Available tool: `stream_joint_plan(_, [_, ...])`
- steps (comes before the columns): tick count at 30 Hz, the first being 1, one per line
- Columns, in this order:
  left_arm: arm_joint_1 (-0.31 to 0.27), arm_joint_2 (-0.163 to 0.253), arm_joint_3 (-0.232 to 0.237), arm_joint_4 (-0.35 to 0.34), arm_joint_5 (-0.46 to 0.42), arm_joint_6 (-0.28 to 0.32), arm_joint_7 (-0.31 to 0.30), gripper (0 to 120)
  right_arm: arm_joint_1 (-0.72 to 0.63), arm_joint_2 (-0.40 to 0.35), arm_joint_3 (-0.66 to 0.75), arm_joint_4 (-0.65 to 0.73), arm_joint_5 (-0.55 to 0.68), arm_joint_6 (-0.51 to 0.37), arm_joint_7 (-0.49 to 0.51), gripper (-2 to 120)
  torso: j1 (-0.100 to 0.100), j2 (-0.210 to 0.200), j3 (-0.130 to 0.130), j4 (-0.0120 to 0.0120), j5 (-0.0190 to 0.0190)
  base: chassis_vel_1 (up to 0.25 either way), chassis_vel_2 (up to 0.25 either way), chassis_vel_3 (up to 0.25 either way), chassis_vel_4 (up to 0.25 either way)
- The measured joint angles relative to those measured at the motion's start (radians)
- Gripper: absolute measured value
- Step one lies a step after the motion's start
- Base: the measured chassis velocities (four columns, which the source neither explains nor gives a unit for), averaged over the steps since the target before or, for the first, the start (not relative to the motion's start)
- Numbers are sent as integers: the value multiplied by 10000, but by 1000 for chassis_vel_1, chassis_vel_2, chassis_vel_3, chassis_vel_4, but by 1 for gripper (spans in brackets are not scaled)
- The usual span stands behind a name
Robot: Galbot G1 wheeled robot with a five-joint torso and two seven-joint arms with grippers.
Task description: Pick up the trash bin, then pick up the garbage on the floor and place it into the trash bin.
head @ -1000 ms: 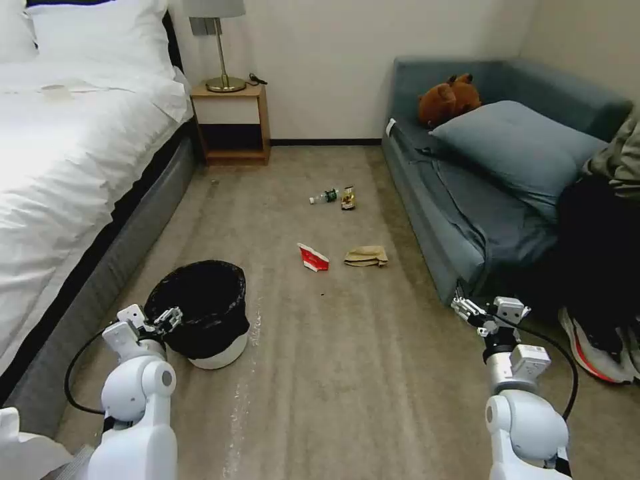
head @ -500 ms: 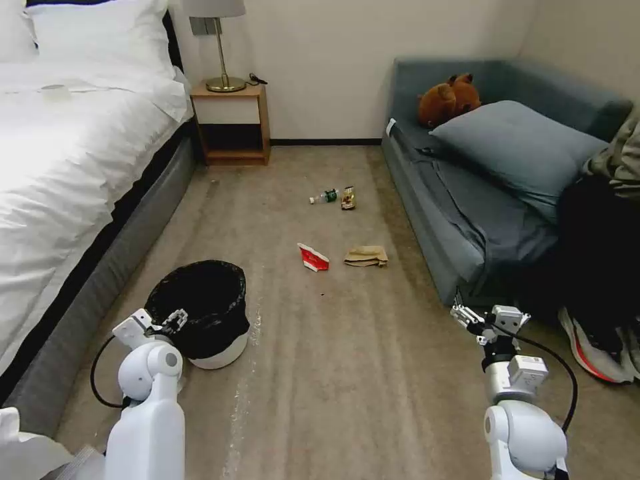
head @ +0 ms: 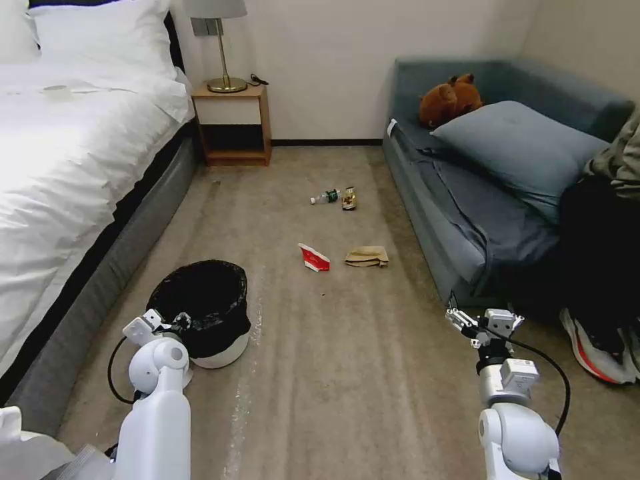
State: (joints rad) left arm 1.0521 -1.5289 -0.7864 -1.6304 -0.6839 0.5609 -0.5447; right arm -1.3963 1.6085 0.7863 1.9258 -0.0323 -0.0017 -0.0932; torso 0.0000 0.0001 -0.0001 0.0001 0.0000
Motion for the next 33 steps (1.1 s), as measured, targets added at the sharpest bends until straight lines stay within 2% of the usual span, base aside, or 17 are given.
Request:
stream_joint_plan(2, [38,9,-15,0,9,-3,7,22,6,-2,-1,-31,-24,51,42,100,0,0,0,-1,0,0,0,0,0])
stream_joint_plan(6, [69,14,-22,0,17,-8,17,14,5,-3,-7,-42,-24,75,51,100,0,0,1,0,1,0,0,0,0])
stream_joint_plan(8, [129,18,-25,-31,65,-10,34,4,0,-3,-3,-52,-24,102,60,100,0,0,0,-1,1,0,0,0,0])
stream_joint_plan(15, [350,91,-18,-343,505,310,241,3,24,-3,19,-72,-17,181,131,100,0,-1,2,-4,-10,0,0,0,0])
stream_joint_plan(18, [632,255,-105,-1062,1069,694,569,3,68,-4,-11,-92,168,307,234,100,0,-2,3,-4,-7,0,0,0,0])
stream_joint_plan(19, [632,255,-105,-1062,1069,694,569,3,68,-4,-11,-92,168,307,234,100,0,-2,3,-4,-7,0,0,0,0])
stream_joint_plan(20, [782,357,-172,-1476,1472,824,815,3,82,-4,-94,-91,361,328,248,100,0,-2,3,-1,-6,0,0,0,0])
stream_joint_plan(21, [782,357,-172,-1476,1472,824,815,3,82,-4,-94,-91,361,328,248,100,0,-2,3,-1,-6,0,0,0,0])
stream_joint_plan(24, [1156,736,-284,-2452,2300,1075,1431,3,173,-4,-252,-163,621,646,172,100,0,-2,2,-3,0,0,0,0,0])
stream_joint_plan(25, [1156,736,-284,-2452,2300,1075,1431,3,173,-4,-252,-163,621,646,172,100,0,-2,2,-3,0,0,0,0,0])
stream_joint_plan(27, [1336,949,-380,-2915,2501,1222,1751,3,295,-18,-326,-281,566,978,89,100,0,-2,2,0,-1,0,0,0,0])
stream_joint_plan(33, [1329,1060,-553,-3123,2811,1181,2056,3,407,-62,-386,-411,533,1215,-35,100,0,-2,2,-2,0,0,0,0,0])
